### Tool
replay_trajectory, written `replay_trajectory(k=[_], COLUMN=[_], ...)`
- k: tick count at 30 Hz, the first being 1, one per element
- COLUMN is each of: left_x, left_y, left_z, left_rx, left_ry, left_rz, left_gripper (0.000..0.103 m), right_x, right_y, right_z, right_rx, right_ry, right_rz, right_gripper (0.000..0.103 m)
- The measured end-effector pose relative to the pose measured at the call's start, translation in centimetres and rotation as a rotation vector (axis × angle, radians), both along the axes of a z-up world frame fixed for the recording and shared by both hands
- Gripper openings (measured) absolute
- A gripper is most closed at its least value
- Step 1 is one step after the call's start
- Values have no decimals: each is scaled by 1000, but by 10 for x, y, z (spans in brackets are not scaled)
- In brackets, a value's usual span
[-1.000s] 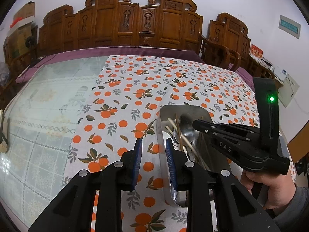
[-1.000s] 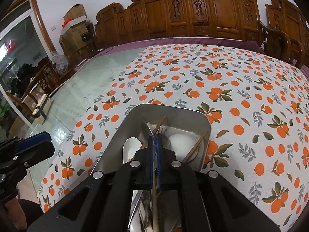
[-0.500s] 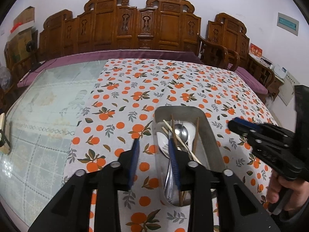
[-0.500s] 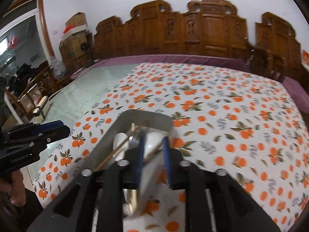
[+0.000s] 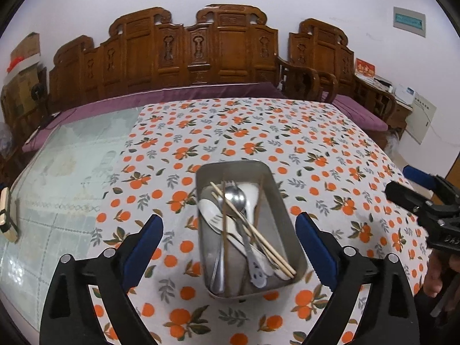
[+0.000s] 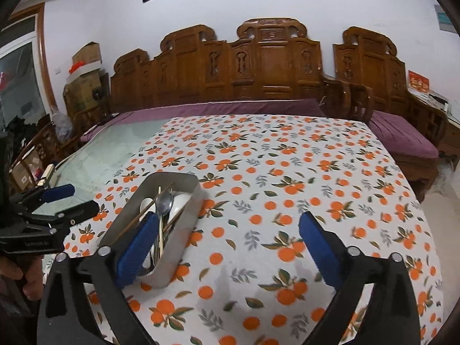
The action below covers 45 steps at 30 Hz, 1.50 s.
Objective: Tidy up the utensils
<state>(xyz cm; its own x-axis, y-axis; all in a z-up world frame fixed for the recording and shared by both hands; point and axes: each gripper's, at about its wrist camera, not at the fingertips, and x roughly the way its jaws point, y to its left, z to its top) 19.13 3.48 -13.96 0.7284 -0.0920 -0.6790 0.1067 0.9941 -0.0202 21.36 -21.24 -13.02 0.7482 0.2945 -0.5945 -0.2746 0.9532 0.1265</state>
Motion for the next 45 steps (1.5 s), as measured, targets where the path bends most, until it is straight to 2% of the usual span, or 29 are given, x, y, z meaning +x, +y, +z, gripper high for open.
replay_trajectory(k=[9,25,33,45], left_x=[-21,-85,-115,-154], left_y=[-23,-38,-42,-51], left_z=[8,42,71,130], left_rx=[27,5,13,1], left_ry=[-9,-40,-86,-213], left_rz=[-1,33,43,41], left_gripper=[95,95,95,95], right_x=[-29,-98,-125,-170], right_y=[-22,-47,-52,-50], right_z=[16,47,69,131], right_rx=[-12,16,28,35], right_ry=[-31,-78,-122,-278], right_rz=[-64,-106,-111,-104], right_gripper=[100,100,100,100])
